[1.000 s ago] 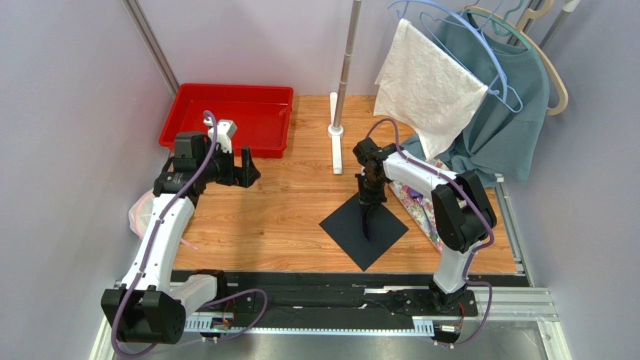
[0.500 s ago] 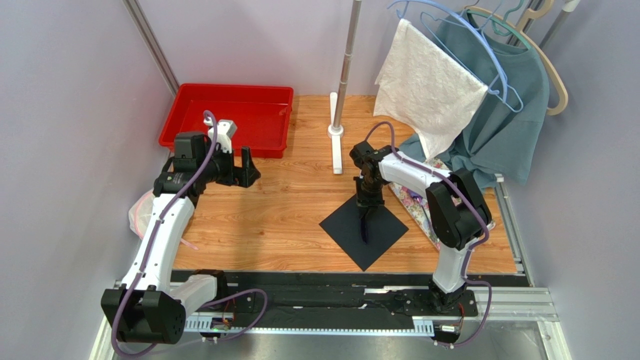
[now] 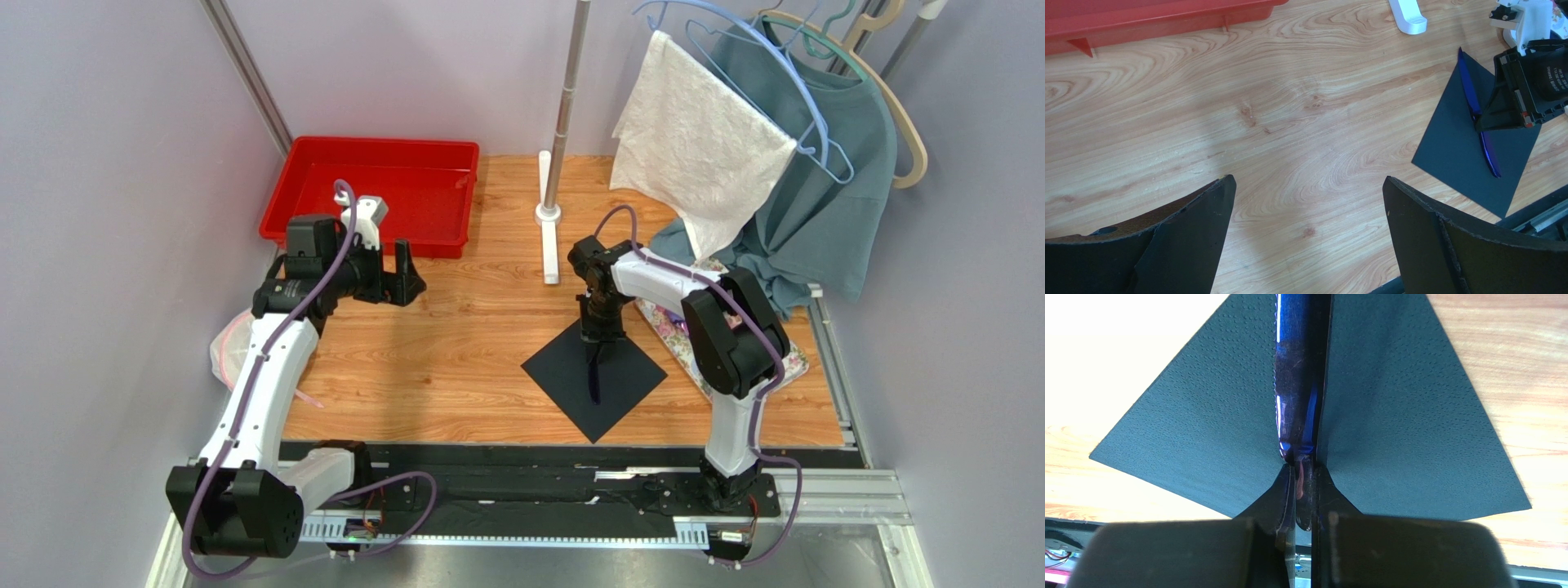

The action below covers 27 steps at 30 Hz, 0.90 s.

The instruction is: Place the utensils on the paper napkin and roll it up

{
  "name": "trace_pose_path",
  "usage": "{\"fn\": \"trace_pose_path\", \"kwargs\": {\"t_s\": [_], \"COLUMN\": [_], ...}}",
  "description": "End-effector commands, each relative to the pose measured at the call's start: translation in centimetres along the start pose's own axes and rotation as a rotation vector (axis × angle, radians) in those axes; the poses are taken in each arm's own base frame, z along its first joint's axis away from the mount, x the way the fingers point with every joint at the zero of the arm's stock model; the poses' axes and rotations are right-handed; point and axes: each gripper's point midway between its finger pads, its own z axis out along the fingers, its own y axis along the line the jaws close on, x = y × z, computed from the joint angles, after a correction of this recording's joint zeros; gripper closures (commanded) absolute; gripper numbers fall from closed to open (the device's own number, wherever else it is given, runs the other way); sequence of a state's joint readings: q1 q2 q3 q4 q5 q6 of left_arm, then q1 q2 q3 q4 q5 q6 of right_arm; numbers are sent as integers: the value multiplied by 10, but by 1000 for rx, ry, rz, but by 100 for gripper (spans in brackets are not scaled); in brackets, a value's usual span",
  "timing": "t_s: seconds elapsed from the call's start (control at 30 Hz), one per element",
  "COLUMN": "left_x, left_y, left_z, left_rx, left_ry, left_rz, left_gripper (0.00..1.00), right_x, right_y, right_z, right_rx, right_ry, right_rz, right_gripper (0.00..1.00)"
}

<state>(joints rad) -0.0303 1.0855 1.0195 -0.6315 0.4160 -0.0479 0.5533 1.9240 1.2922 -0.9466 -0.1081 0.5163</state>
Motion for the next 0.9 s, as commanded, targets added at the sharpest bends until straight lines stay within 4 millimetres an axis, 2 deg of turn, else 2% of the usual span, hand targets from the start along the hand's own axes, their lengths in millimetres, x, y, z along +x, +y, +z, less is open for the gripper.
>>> {"fn": "trace_pose_path", "kwargs": {"t_s": [0.0, 0.07, 0.43, 0.6, 0.87], "left_x": [-3, -4, -3, -2, -2], "left_y": [2, 2, 2, 3, 2], "left_z": [-1, -1, -2, -2, -2], "left_rx": [-8, -8, -11, -17, -12], "left_ry": [-14, -15, -12, -12, -9], "left_rz": [-2, -2, 0, 2, -1], "left_gripper": [1, 1, 1, 1, 1], "right_x": [-3, -1, -11, -16, -24], "right_y": [7, 6, 9, 12, 16], "right_z": [6, 8, 18, 19, 10], "right_rx": [-14, -15, 6, -2, -16], "right_ry": [13, 21, 50, 58, 29], "right_rz": [8, 7, -5, -6, -10], "right_gripper": [86, 81, 78, 73, 92]}}
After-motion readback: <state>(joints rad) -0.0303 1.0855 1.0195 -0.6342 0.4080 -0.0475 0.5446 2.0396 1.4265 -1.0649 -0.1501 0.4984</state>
